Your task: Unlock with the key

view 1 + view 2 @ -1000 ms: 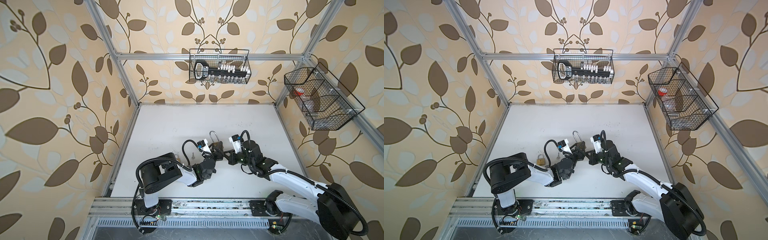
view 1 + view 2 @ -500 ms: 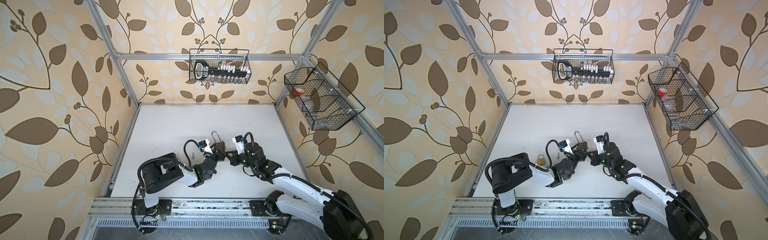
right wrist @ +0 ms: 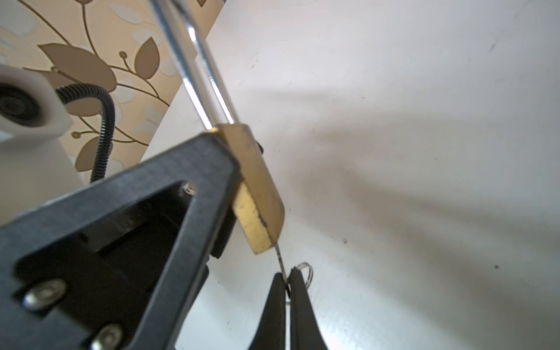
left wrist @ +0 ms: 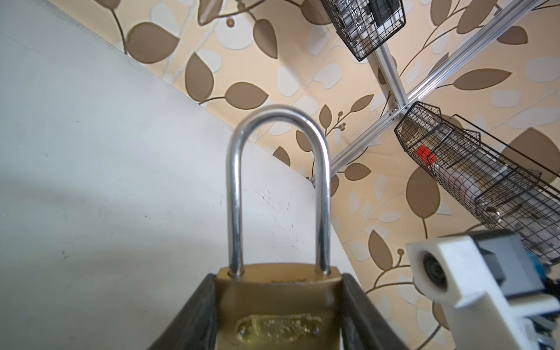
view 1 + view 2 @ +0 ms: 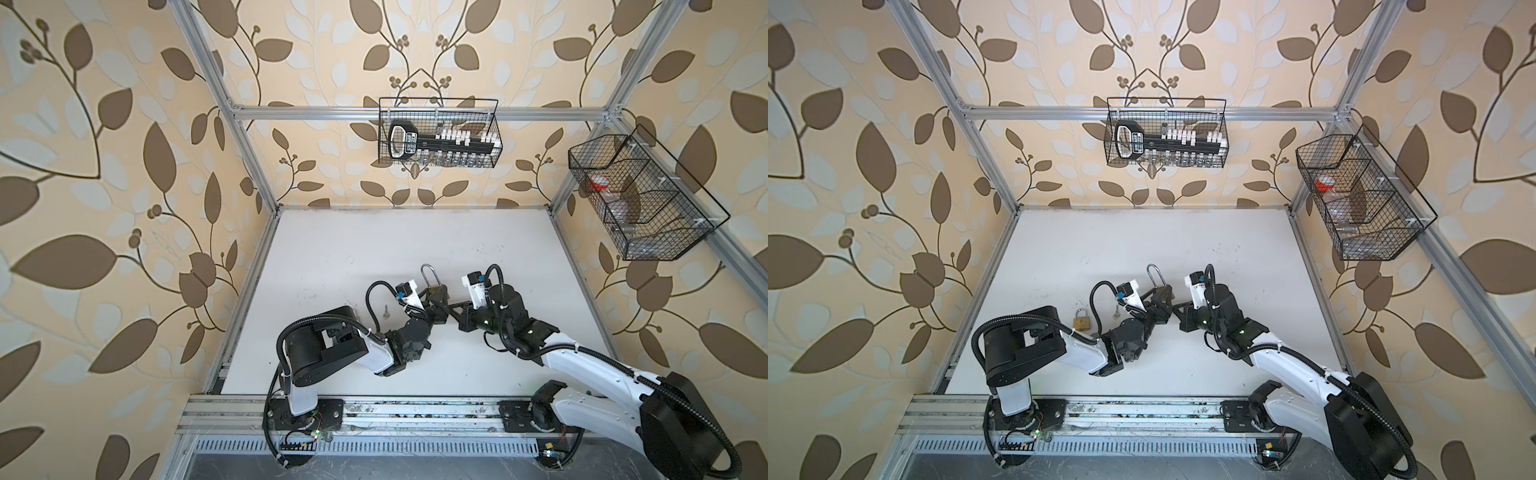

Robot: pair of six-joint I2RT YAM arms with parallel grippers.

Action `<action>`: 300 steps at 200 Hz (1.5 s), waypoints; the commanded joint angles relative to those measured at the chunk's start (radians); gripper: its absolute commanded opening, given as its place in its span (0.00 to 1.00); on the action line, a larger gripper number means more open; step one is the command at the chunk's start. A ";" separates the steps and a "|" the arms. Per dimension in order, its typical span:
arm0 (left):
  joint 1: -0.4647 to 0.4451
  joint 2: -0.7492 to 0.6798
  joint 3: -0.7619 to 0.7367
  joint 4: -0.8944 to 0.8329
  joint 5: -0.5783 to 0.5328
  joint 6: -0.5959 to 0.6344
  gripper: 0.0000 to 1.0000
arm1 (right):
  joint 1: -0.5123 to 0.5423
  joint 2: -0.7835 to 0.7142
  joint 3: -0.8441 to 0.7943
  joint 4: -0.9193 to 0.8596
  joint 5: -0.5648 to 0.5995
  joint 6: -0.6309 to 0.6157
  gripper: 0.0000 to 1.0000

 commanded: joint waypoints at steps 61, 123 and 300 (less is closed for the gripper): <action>-0.075 0.005 -0.023 -0.030 0.116 0.045 0.00 | -0.033 -0.067 0.020 0.345 0.110 -0.021 0.00; -0.075 -0.007 -0.035 -0.016 0.116 0.026 0.00 | -0.049 -0.036 0.023 0.345 0.104 -0.017 0.00; 0.053 0.006 -0.103 0.134 0.187 0.262 0.00 | -0.162 -0.033 -0.007 0.337 -0.130 0.001 0.49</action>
